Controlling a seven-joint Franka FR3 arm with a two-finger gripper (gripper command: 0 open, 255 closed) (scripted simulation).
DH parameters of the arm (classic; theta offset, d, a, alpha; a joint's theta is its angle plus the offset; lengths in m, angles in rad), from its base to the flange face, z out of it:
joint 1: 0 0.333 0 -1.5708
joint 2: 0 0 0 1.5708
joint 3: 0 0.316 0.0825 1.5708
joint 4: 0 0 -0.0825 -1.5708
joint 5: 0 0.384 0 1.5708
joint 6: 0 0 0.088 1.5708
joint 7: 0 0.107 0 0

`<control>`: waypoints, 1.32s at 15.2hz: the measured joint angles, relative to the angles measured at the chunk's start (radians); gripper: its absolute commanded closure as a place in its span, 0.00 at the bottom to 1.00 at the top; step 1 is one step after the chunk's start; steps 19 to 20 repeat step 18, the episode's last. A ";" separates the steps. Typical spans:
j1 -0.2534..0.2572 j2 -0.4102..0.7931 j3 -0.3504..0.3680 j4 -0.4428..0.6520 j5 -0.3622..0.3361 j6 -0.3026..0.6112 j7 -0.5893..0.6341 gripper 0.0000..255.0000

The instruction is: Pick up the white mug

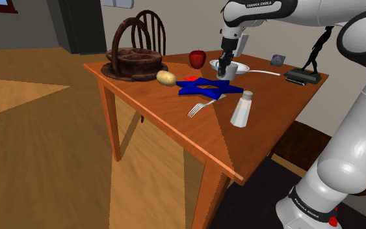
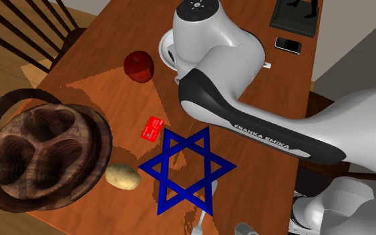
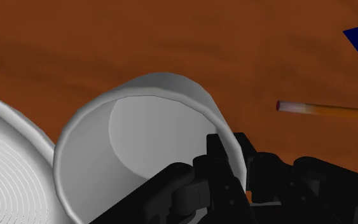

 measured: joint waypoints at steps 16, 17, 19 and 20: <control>-0.005 0.047 -0.003 0.237 0.009 -0.191 -0.014 1.00; -0.006 0.053 -0.004 0.260 0.010 -0.207 -0.016 1.00; -0.006 0.056 -0.004 0.272 0.010 -0.217 -0.016 1.00; -0.006 0.056 -0.004 0.272 0.010 -0.217 -0.016 1.00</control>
